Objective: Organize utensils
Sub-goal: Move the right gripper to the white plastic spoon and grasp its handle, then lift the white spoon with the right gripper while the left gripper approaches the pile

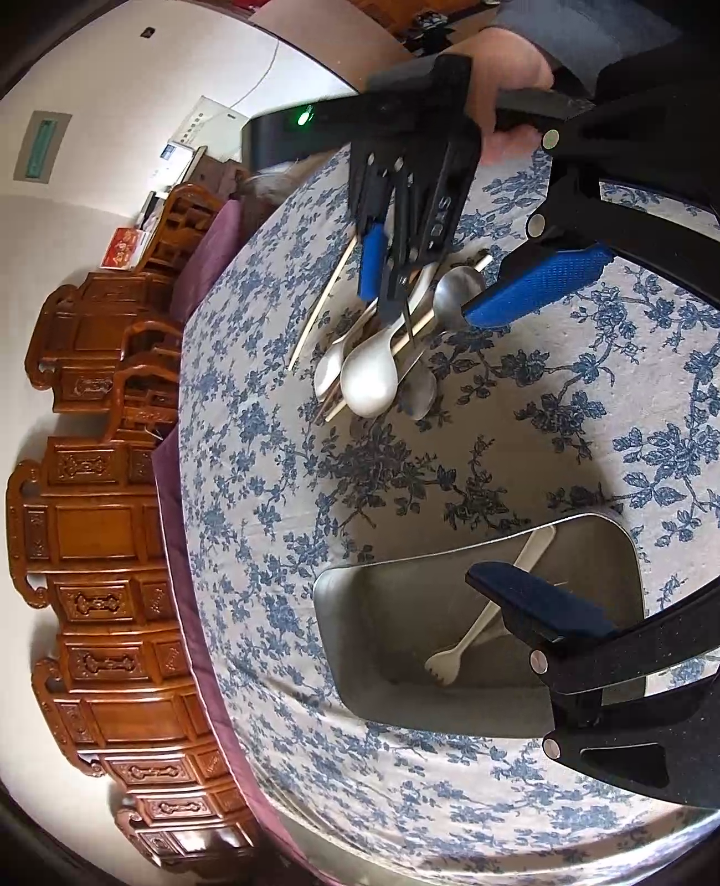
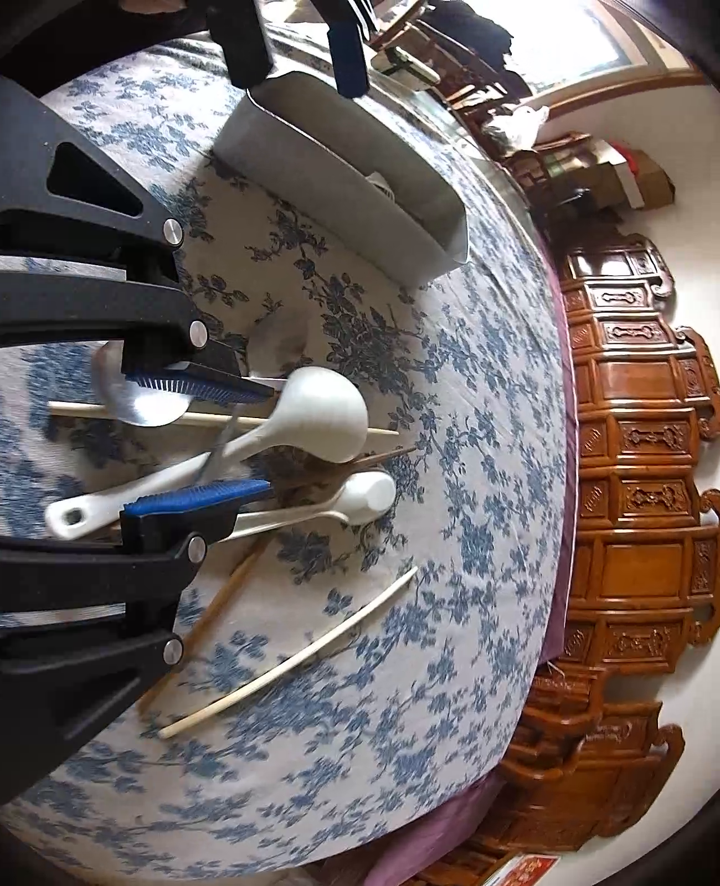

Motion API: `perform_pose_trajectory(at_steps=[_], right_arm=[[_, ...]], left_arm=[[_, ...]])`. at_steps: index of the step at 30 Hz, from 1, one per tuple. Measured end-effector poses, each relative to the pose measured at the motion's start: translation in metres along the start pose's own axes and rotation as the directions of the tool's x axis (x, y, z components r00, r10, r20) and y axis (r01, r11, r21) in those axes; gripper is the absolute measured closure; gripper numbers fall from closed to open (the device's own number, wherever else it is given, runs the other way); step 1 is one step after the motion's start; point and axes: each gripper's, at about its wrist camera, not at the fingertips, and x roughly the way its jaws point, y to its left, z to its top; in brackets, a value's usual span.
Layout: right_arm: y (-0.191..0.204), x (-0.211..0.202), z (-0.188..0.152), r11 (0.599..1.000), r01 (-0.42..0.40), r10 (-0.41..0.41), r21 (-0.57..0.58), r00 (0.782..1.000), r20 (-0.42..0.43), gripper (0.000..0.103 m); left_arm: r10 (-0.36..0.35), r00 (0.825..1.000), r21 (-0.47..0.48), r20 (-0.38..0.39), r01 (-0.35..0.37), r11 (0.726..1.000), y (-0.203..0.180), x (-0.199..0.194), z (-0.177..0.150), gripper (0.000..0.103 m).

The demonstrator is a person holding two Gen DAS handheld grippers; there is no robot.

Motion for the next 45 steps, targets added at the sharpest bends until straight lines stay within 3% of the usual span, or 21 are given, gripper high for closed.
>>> perform_pose_trajectory(at_steps=[10,12,19,28,39,45], right_arm=[[0.002,0.027,0.001,0.998,0.006,-0.01,-0.057,0.997,-0.078,0.083],[0.0,0.025,0.001,0.999,0.003,-0.007,-0.052,0.997,-0.071,0.091],[-0.012,0.001,0.004,1.0,-0.012,0.012,0.003,1.0,0.015,0.093],[-0.036,-0.041,0.004,0.995,0.094,-0.096,0.025,0.987,0.128,0.099],[-0.068,-0.079,-0.008,0.988,0.116,-0.135,0.098,0.968,0.212,0.099],[-0.076,-0.082,-0.018,0.986,0.12,-0.142,0.118,0.97,0.197,0.099]], left_arm=[[0.004,1.0,0.007,-0.015,-0.004,1.0,-0.002,0.005,-0.002,0.02],[0.007,1.0,0.01,-0.015,-0.007,1.0,-0.003,0.005,-0.002,0.02],[0.009,1.0,0.012,-0.017,-0.009,1.0,-0.004,0.005,-0.004,0.02],[0.002,0.999,0.018,-0.033,-0.002,1.0,-0.015,0.015,-0.006,0.02],[-0.017,0.995,-0.009,-0.1,0.016,1.0,-0.038,0.045,-0.009,0.02],[-0.061,0.987,-0.066,-0.15,0.051,0.996,-0.059,0.071,-0.007,0.02]])
